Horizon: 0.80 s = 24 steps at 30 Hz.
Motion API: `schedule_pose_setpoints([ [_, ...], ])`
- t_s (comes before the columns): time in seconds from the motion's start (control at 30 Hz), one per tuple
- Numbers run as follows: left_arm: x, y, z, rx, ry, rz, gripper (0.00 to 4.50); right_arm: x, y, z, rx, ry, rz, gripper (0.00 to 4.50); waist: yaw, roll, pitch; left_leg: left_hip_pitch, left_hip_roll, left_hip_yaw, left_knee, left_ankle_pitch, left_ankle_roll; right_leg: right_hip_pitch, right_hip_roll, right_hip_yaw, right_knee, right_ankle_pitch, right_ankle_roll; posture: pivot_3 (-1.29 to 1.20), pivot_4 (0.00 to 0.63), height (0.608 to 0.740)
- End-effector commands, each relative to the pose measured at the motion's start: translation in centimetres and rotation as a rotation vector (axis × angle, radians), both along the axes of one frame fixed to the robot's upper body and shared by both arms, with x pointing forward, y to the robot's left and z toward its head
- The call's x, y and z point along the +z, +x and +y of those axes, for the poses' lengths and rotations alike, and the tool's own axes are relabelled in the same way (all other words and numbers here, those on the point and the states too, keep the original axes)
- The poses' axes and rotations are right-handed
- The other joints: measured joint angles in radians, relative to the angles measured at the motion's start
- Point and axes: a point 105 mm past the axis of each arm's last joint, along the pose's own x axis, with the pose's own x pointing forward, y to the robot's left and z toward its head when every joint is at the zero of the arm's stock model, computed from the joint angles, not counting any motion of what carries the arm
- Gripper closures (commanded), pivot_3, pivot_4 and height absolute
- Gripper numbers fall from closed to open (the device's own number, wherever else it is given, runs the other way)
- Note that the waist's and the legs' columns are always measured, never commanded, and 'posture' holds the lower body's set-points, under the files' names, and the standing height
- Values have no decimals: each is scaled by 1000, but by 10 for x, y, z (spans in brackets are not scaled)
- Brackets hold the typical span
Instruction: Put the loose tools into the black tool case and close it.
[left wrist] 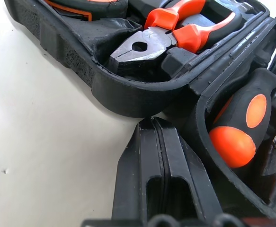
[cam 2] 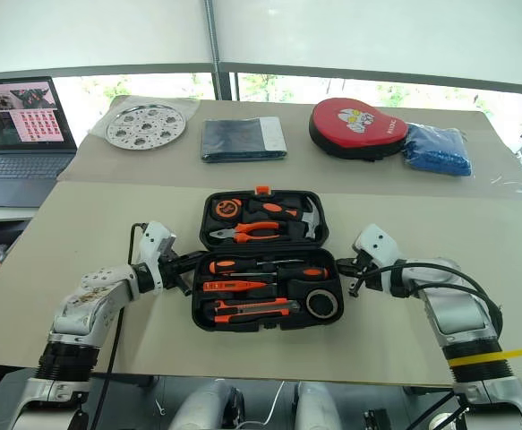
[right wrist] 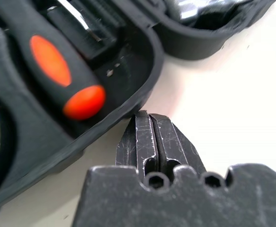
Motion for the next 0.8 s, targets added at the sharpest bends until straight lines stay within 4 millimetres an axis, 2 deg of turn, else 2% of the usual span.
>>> schedule_pose_setpoints([
  [0.03,4,1,-17,-37,-24,-11,4461,7,-10,16,64,44,-1,4500,0,0,0,1,0,0,0,0,0,1,0,0,0,0,0,0,150,740],
  [0.37,-1,-1,-32,-77,-24,-6,4461,12,-42,42,177,94,85,4500,2,0,0,6,0,0,-1,-1,1,7,-1,0,-1,0,0,0,150,740],
  [0.47,-3,-2,-35,-77,-26,-7,4461,11,-46,43,172,93,97,4500,4,0,0,7,0,-1,-1,-1,2,7,-1,0,-1,0,0,0,150,740],
  [0.57,-4,-2,-35,-62,-20,-13,4461,12,-37,33,122,72,69,4500,3,0,0,7,0,-1,-1,-1,2,8,-1,0,-2,0,0,0,150,740],
  [0.7,-5,-1,-32,-58,-2,-18,4461,23,2,9,-12,25,-62,4500,-2,0,0,9,0,0,-1,-2,3,9,-1,0,-2,0,0,0,150,740],
  [0.8,-4,2,-32,-63,6,-28,4461,26,27,2,-42,-1,-123,4500,-11,0,0,9,-1,1,0,-4,10,8,-1,3,-3,2,0,0,150,740],
])
